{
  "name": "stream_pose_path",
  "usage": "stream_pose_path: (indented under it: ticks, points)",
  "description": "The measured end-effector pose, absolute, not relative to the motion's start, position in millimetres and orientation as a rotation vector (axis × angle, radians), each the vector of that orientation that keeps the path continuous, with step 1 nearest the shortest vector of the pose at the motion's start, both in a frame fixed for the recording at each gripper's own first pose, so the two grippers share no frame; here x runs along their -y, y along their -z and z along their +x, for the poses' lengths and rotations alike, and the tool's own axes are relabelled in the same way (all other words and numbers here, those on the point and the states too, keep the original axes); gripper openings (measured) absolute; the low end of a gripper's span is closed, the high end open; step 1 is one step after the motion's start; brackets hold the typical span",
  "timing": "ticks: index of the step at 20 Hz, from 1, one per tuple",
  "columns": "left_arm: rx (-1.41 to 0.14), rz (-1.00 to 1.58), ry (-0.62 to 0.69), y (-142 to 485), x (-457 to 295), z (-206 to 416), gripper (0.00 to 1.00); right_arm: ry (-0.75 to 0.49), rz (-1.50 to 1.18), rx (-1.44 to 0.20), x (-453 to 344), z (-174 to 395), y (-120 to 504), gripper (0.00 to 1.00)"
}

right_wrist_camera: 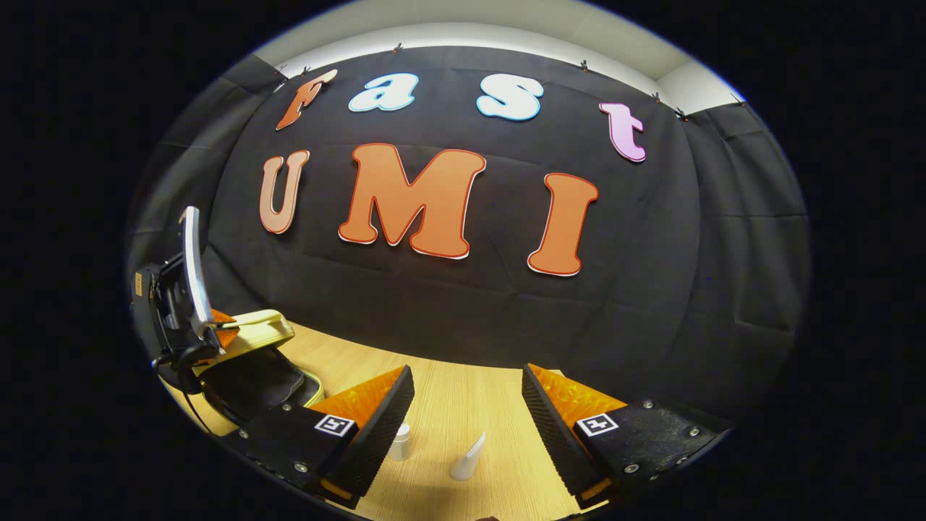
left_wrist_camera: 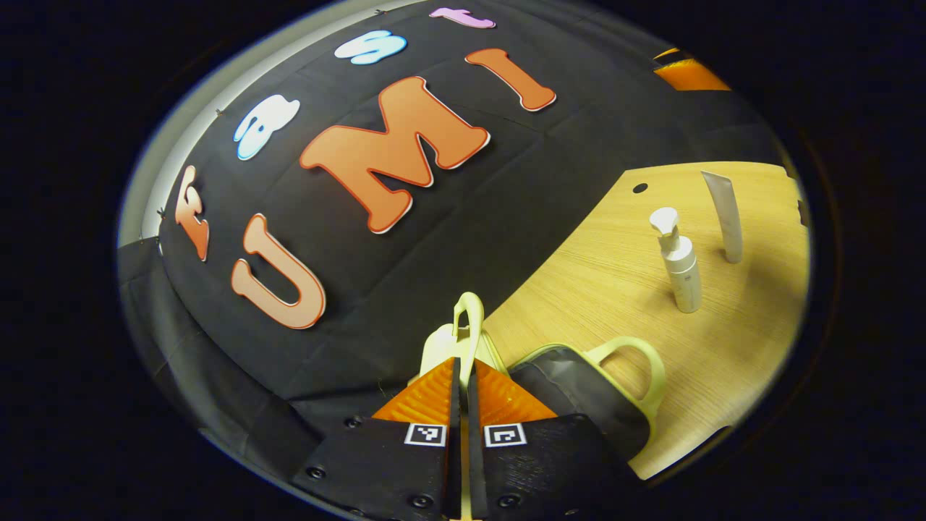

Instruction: First open the suitcase, pack the skin care products into it, and then close the suitcase.

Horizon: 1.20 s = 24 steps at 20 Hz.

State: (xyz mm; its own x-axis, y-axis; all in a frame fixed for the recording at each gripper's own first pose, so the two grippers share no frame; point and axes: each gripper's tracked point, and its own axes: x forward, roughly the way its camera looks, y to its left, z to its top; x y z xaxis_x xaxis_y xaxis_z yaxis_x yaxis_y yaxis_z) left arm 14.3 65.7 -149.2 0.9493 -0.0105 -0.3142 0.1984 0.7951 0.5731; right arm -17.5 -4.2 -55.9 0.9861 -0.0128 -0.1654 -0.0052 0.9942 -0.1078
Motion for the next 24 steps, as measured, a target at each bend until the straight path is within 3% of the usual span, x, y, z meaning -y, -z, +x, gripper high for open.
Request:
stream_pose_path:
  ticks: [12,24]
  points:
    - [-0.239,0.593,0.16,140.2,-91.7,11.7,0.05,0.092,-0.172,-0.183,-10.6,-4.6,48.1,0.96]
    - [-0.188,0.4,0.08,120.2,-202.2,35.6,0.05,0.16,-0.228,-0.216,-51.5,7.1,41.1,0.96]
